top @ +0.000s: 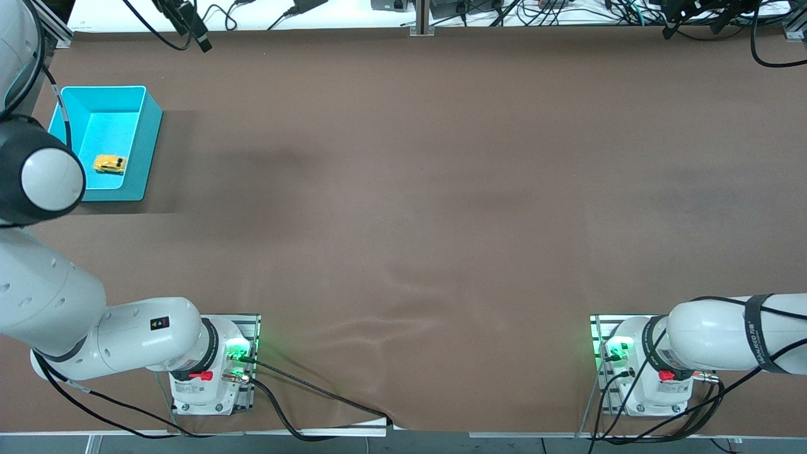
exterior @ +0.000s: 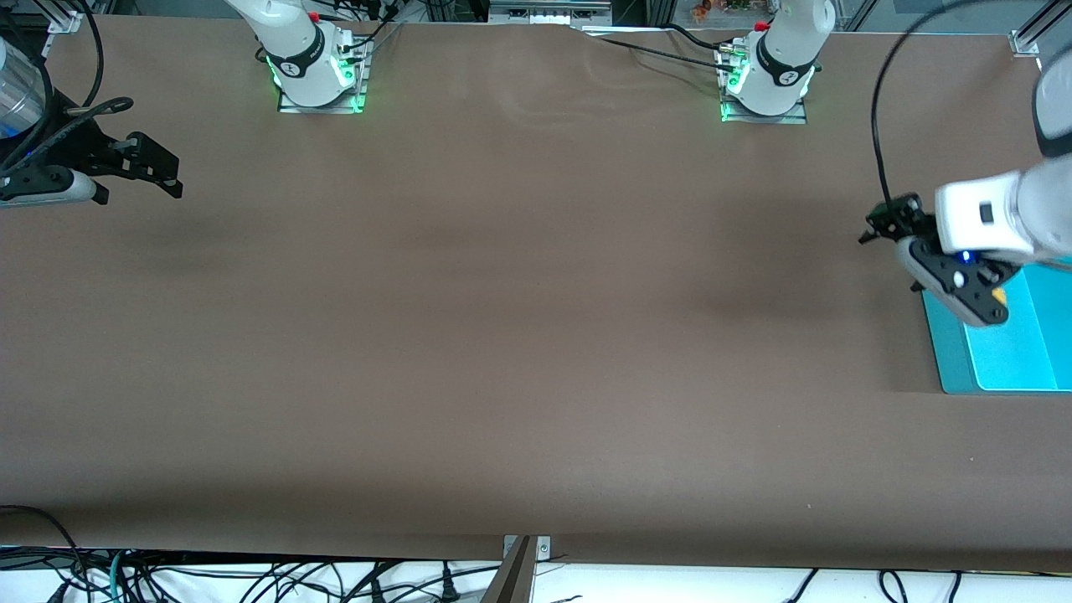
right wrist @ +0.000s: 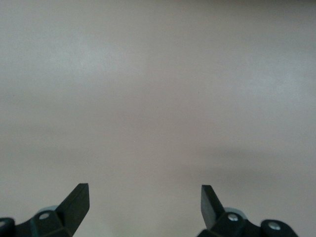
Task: Wind and store yellow beetle car
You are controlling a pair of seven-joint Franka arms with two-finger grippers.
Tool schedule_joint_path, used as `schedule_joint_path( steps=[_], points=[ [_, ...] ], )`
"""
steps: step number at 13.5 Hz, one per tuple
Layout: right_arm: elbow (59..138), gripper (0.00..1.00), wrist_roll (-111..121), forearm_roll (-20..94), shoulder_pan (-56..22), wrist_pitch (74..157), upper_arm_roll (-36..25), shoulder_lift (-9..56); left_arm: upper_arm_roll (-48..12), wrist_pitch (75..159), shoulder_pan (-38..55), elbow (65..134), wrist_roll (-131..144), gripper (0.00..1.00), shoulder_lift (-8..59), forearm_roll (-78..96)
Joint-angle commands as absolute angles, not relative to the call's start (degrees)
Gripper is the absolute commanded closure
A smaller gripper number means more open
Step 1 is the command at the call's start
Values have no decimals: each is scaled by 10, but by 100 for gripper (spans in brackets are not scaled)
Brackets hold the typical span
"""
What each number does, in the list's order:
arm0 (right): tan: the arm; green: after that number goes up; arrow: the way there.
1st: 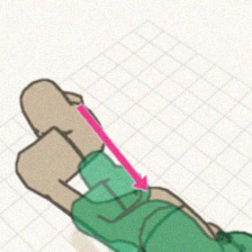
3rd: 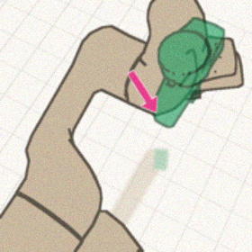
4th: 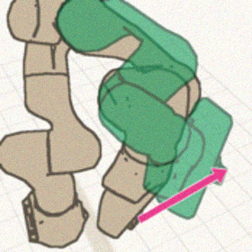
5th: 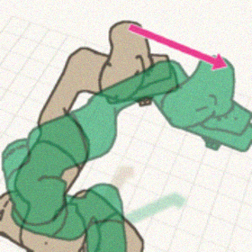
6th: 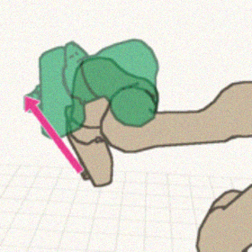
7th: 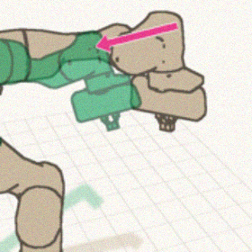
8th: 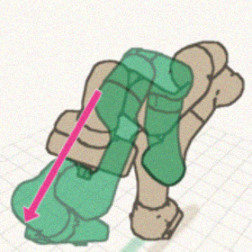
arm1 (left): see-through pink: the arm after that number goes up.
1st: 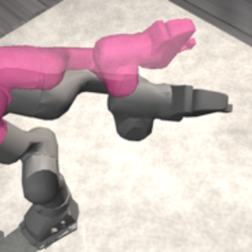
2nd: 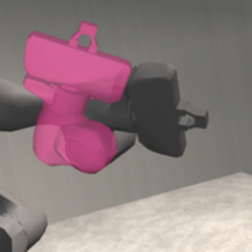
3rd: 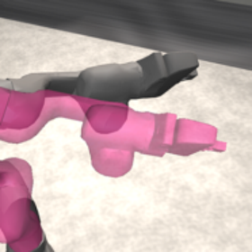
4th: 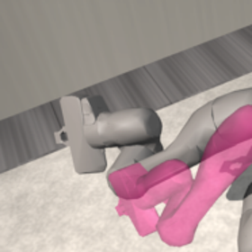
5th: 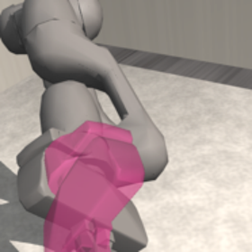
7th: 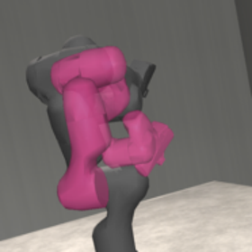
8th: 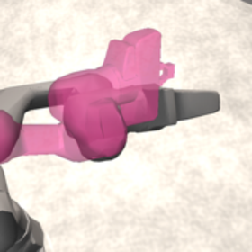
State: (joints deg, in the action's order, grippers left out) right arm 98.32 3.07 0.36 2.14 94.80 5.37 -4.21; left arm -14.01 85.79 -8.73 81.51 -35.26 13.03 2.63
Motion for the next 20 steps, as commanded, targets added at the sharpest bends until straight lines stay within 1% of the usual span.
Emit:
schedule_joint_path(
  steps=[1, 2, 4, 6, 7, 9, 10, 14, 20],
  points=[
    [971, 0, 40, 9, 18, 937, 50, -41, -71, 867, -35, 856, -321, 0, 88, 77],
    [970, 0, 40, 9, 18, 937, 50, -41, -69, 868, -35, 871, -301, 0, 71, 76],
    [971, 0, 40, 9, 18, 937, 50, -41, -69, 907, -41, 925, -228, 0, 35, 74],
    [971, 0, 40, 9, 18, 937, 50, -41, -62, 925, -43, 950, -158, 0, 13, 71],
    [971, 0, 40, 9, 18, 937, 50, -41, -43, 926, -42, 967, -109, 0, 3, 63],
    [971, 0, 40, 9, 18, 937, 50, -41, -20, 970, -40, 1000, -72, 0, -8, 59],
    [971, 0, 40, 9, 18, 937, 50, -41, -18, 986, -40, 1005, -69, 0, -10, 59],
    [971, 0, 40, 9, 18, 936, 50, -41, -18, 983, -34, 1017, -37, 0, -36, 19],
    [971, 0, 40, 9, 18, 935, 50, -41, -18, 976, -32, 1003, -27, 0, -28, 22]
  ],
)
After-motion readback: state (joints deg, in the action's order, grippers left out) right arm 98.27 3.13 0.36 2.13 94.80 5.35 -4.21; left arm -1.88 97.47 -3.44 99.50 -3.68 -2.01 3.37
